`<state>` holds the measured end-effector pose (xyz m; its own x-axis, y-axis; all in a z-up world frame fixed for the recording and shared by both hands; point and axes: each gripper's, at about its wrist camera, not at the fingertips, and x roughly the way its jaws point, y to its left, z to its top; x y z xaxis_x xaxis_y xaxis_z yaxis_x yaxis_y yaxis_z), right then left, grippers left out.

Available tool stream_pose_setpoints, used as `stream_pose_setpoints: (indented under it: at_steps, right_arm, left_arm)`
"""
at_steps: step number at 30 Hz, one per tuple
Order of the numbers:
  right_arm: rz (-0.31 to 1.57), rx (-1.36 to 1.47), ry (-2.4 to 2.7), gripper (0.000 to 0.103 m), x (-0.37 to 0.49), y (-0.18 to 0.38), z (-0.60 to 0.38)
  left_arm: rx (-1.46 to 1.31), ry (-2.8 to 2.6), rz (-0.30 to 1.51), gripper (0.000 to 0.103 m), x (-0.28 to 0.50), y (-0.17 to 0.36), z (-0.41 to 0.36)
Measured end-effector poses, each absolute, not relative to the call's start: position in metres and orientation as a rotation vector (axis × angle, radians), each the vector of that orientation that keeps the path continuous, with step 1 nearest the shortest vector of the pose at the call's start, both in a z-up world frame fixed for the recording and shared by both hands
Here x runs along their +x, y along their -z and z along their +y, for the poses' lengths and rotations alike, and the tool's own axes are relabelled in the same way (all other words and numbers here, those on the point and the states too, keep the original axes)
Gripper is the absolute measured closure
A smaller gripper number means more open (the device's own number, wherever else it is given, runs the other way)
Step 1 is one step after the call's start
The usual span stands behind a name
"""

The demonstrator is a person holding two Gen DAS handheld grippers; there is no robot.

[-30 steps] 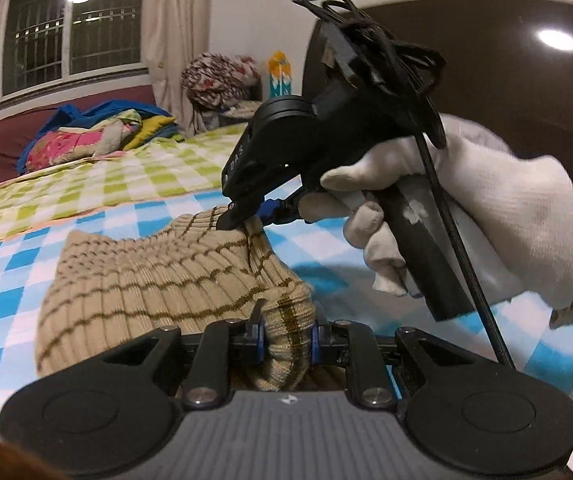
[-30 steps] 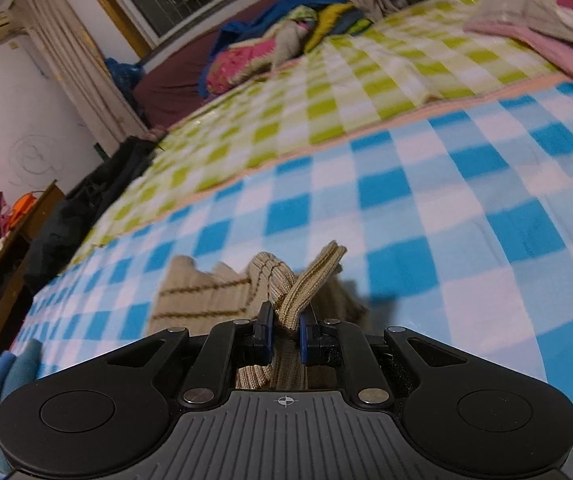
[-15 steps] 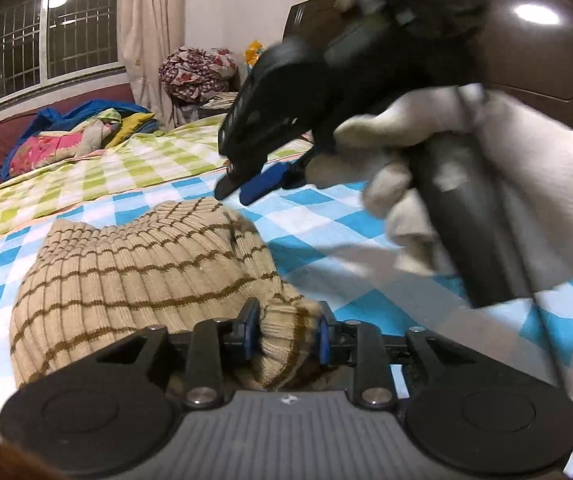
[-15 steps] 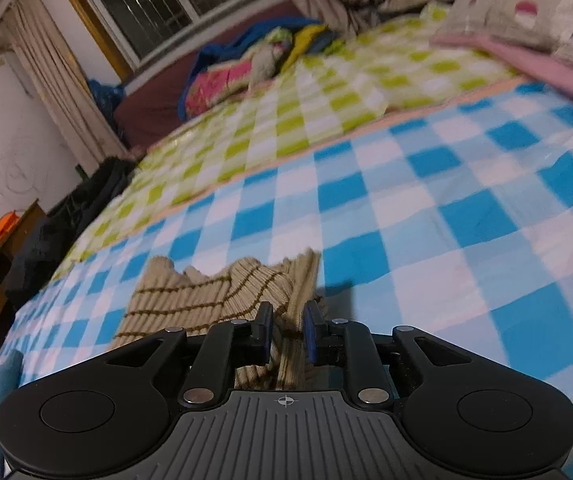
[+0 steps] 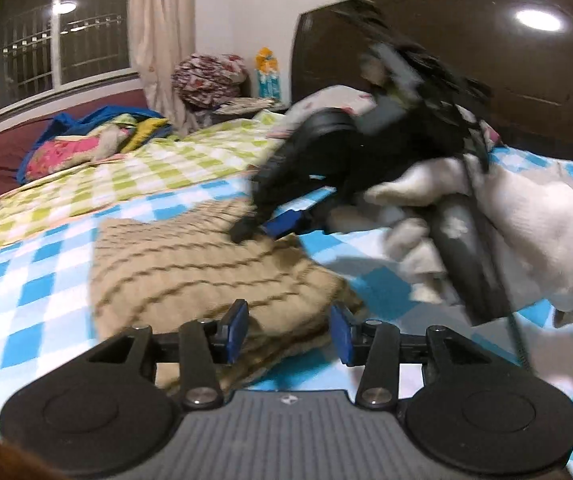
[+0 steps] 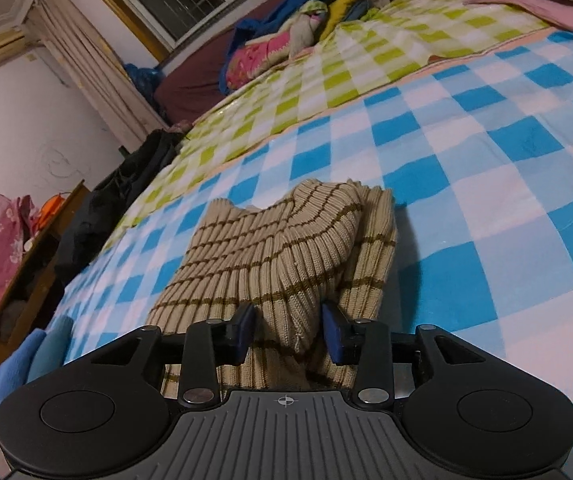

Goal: Fold small clothes

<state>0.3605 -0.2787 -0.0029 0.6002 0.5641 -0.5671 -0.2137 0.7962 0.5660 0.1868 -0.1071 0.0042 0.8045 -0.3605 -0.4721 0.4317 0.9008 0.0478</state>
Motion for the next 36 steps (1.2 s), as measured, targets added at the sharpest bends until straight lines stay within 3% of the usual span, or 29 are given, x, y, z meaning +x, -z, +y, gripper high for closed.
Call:
stream_pose_setpoints:
  at_steps: [1,4,9,15,29,36]
  right_arm:
    - [0.807,0.49,-0.484,0.088,0.359,0.002,-0.281]
    - [0.763,0.506,-0.484,0.091,0.352,-0.005,-0.291]
    - [0.716,0.58,-0.425,0.092,0.342,-0.003,-0.319]
    - [0.735,0.452,-0.345,0.092,0.342,0.019,-0.31]
    - [0.716,0.351,-0.283,0.088,0.335,0.02,-0.309]
    - [0.721,0.343,-0.283,0.088,0.336,0.021,-0.313]
  left_arm:
    - [0.154,0.409,0.461,0.053,0.187,-0.007,-0.103]
    - [0.118,0.343,0.414,0.047,0.196,-0.019,-0.087]
    - [0.058,0.247,0.442,0.044,0.236,-0.012,-0.074]
    - [0.149,0.217,0.512,0.045,0.25,0.013,-0.085]
    - [0.117,0.204,0.469,0.044,0.276,-0.016,-0.094]
    - [0.17,0.171,0.518,0.043,0.309,0.005,-0.106]
